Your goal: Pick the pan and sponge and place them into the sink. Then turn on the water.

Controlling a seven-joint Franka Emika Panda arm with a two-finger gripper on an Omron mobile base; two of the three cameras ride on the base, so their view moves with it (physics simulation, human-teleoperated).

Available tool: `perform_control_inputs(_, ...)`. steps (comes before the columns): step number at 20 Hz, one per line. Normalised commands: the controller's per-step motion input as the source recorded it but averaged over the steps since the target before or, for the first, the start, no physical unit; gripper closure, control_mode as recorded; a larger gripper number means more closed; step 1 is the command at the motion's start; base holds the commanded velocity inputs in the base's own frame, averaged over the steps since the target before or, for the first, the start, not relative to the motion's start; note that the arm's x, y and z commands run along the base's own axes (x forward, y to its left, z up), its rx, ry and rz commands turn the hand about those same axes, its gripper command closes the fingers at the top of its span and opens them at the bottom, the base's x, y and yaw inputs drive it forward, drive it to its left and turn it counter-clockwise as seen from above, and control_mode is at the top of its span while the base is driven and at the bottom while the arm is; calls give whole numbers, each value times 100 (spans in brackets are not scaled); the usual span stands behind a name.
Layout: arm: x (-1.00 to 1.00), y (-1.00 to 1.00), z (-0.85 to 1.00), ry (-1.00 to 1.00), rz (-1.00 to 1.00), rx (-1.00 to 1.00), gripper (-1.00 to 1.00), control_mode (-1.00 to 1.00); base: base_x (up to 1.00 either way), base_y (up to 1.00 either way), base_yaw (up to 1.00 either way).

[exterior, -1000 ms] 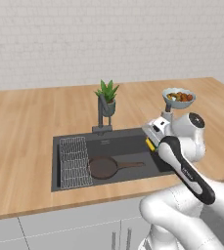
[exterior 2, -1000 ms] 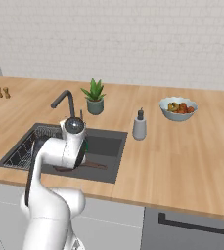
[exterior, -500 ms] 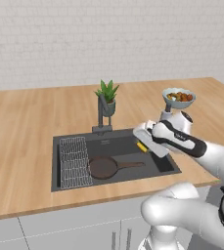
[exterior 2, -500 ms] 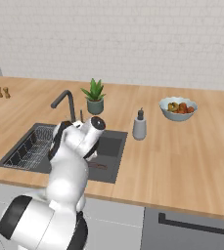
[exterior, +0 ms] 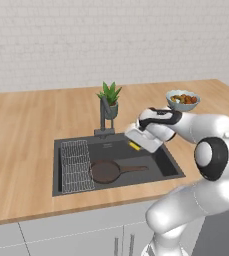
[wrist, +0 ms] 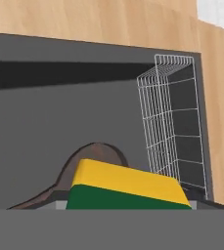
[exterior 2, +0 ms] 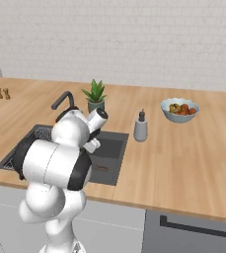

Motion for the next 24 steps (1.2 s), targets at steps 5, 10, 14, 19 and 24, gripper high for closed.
perform_control_inputs(5, -1, 53, -38, -7, 2, -12, 100, -100, 0, 0, 0)
perform_control_inputs(10, -38, 23, -54, -9, 0, -7, 100, -100, 0, 0, 0)
perform_control_inputs(14, -55, 1, -51, -7, 0, -1, 100, -100, 0, 0, 0)
perform_control_inputs(19, -1, 13, -14, -12, 0, 0, 100, -100, 0, 0, 0)
perform_control_inputs(24, 37, 18, -28, 0, 2, 0, 100, -100, 0, 0, 0)
